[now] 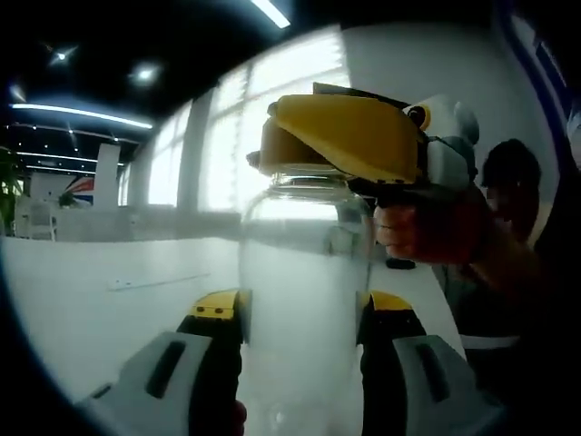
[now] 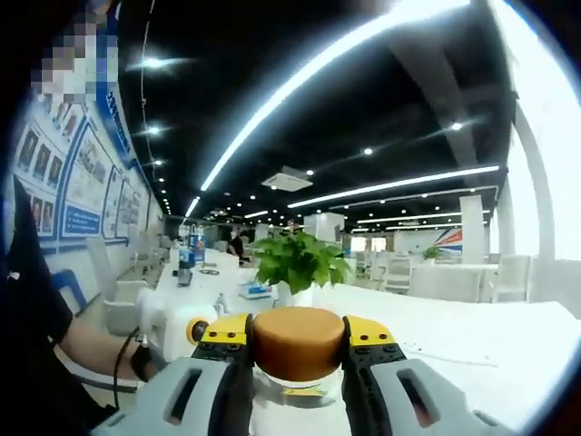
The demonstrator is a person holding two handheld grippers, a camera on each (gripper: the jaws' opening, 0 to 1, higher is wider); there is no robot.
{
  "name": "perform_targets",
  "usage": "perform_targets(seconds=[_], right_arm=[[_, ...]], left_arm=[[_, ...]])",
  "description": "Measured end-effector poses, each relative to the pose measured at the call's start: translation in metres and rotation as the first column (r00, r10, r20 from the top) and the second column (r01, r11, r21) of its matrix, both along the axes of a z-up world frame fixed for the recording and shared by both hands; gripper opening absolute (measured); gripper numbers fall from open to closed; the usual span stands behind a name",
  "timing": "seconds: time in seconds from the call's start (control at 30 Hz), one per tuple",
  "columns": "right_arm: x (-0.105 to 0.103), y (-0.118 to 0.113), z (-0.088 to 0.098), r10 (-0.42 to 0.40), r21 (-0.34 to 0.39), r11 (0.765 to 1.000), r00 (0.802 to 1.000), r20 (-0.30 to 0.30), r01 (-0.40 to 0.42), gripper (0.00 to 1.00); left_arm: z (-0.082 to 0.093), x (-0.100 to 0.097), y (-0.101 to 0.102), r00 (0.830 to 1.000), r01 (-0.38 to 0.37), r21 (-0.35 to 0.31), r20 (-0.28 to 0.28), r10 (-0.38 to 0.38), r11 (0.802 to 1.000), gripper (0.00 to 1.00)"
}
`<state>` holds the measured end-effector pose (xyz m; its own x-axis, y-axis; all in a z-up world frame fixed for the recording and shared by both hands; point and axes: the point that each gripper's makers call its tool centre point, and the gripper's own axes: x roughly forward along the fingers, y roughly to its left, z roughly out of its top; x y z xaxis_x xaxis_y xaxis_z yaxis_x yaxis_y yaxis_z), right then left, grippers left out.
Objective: Open cup lid place lid on tabletop
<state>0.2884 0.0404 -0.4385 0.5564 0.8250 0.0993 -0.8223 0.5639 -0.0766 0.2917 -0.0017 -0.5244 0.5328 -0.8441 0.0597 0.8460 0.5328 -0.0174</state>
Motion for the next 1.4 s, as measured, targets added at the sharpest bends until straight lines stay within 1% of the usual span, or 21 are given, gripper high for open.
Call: perform_targets(seconds=[0.1, 0.17, 0.27, 0.37, 0.43, 0.53, 0.57, 0.6, 0.67, 0.7, 0.73, 0.9, 1.0, 1.27, 1.4], right_arm=[[-0.001, 0.001, 0.000, 0.059, -0.013, 0.998, 0.998, 0.001, -0.059, 0.32], [0.000, 0.002, 0.000, 0.093, -0.007, 0.996, 0.996, -0.016, -0.093, 0.32], [-0.001, 0.003, -0.001, 0.136, -0.007, 0.991, 0.991, -0.016, -0.136, 0.32], [-0.003, 0.003, 0.000, 0.189, -0.009, 0.982, 0.982, -0.008, -0.189, 0.32], [-0.004, 0.004, 0.000, 0.235, -0.009, 0.972, 0.972, -0.003, -0.235, 0.32], [-0.006, 0.005, 0.000, 0.297, -0.018, 0.955, 0.955, -0.002, -0.297, 0.32], [-0.007, 0.006, 0.000, 0.324, -0.024, 0.946, 0.946, -0.001, -0.324, 0.32], [-0.007, 0.006, -0.001, 0.344, -0.033, 0.938, 0.939, -0.014, -0.344, 0.32], [-0.008, 0.007, 0.000, 0.386, -0.057, 0.921, 0.922, -0.010, -0.386, 0.32], [-0.008, 0.008, -0.001, 0.403, -0.053, 0.913, 0.915, -0.022, -0.404, 0.32], [-0.009, 0.008, -0.001, 0.421, -0.062, 0.905, 0.907, -0.018, -0.421, 0.32], [-0.012, 0.007, -0.001, 0.511, -0.030, 0.858, 0.858, -0.048, -0.513, 0.32], [-0.011, 0.007, -0.001, 0.544, -0.014, 0.838, 0.837, -0.061, -0.545, 0.32], [-0.013, 0.007, -0.002, 0.549, -0.020, 0.834, 0.834, -0.059, -0.551, 0.32], [-0.014, 0.007, -0.002, 0.546, -0.020, 0.836, 0.836, -0.054, -0.548, 0.32]], left_arm=[[0.000, 0.000, 0.000, 1.000, 0.001, -0.004, -0.001, -0.001, 1.000, 0.40], [0.000, 0.000, 0.000, 1.000, 0.001, -0.013, -0.001, -0.001, 1.000, 0.40], [0.001, 0.000, 0.000, 1.000, 0.007, -0.027, -0.004, -0.007, 1.000, 0.41], [0.001, -0.001, -0.001, 1.000, 0.012, -0.031, -0.008, -0.013, 0.999, 0.42], [0.001, -0.001, -0.001, 1.000, 0.014, -0.026, -0.007, -0.014, 1.000, 0.42], [0.001, 0.000, -0.001, 1.000, 0.019, -0.013, -0.007, -0.019, 1.000, 0.41], [0.001, 0.000, -0.001, 1.000, 0.019, -0.009, -0.006, -0.020, 1.000, 0.41], [0.000, -0.001, -0.001, 1.000, 0.021, -0.005, -0.006, -0.021, 1.000, 0.41], [0.000, -0.001, -0.001, 1.000, 0.022, 0.001, -0.005, -0.022, 1.000, 0.41], [0.000, -0.001, -0.001, 1.000, 0.022, 0.003, -0.005, -0.022, 1.000, 0.41], [0.000, -0.001, -0.001, 1.000, 0.022, 0.005, -0.004, -0.022, 1.000, 0.40], [0.000, 0.000, -0.001, 1.000, 0.030, 0.007, -0.004, -0.030, 1.000, 0.40], [0.000, 0.000, -0.002, 0.999, 0.032, 0.010, -0.004, -0.032, 0.999, 0.40], [-0.001, -0.001, -0.003, 0.999, 0.038, 0.011, -0.005, -0.038, 0.999, 0.40], [-0.001, -0.001, -0.003, 0.999, 0.036, 0.007, -0.006, -0.036, 0.999, 0.40]])
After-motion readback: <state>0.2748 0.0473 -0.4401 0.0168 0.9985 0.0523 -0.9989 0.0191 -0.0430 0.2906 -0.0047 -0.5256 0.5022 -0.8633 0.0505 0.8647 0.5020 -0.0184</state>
